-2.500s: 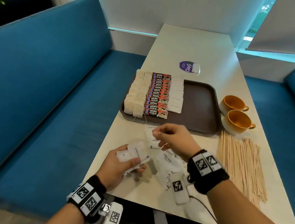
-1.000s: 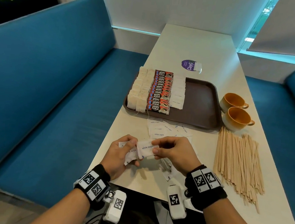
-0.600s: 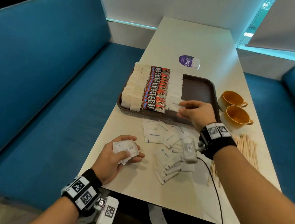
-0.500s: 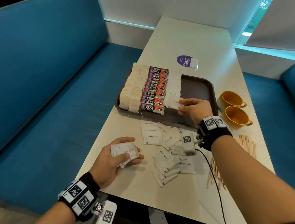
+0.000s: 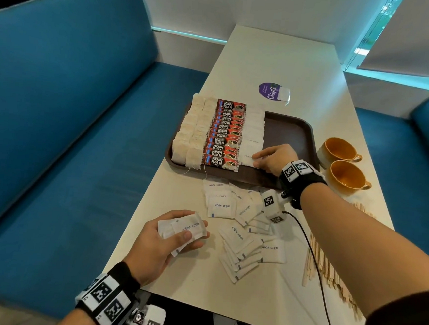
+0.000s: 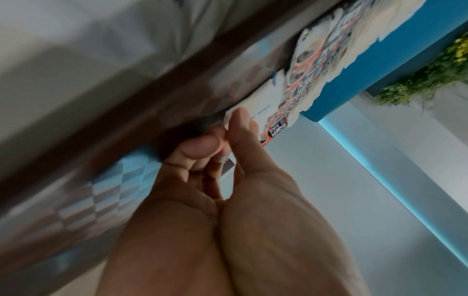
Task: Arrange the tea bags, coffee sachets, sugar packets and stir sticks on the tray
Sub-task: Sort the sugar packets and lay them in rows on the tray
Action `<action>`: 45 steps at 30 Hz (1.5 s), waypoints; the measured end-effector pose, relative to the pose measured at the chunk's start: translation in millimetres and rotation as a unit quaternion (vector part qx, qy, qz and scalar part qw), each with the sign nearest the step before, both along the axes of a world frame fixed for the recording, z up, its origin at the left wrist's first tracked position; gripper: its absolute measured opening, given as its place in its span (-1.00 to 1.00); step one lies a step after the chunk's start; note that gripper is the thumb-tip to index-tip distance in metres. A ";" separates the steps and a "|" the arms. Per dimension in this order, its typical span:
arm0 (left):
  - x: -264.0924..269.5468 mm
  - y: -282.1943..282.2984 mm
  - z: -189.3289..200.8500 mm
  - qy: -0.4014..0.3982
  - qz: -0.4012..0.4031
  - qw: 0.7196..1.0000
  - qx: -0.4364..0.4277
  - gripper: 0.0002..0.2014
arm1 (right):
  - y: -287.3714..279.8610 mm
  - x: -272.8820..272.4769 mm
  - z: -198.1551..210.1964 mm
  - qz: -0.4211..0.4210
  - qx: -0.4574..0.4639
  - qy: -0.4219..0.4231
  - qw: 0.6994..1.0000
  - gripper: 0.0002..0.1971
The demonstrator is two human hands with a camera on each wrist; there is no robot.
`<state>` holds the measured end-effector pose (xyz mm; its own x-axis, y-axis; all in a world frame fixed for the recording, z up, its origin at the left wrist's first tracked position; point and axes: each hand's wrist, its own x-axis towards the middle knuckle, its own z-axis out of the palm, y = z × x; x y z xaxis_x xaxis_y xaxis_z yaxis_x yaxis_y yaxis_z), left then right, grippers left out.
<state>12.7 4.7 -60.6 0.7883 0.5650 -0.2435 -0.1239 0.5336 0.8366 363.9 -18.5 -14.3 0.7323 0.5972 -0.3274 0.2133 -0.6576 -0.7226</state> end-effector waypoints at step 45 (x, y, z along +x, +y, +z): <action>-1.0 -3.9 10.8 0.042 0.010 0.999 -0.004 -0.58 | -99.1 -196.0 7.3 0.136 0.196 0.154 0.959 -0.63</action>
<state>11.7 0.7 -49.9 0.7540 0.5780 -0.3122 -0.0640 0.5377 0.8407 167.9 -117.7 -7.0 0.4360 0.8738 -0.2152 0.0754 -0.2737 -0.9589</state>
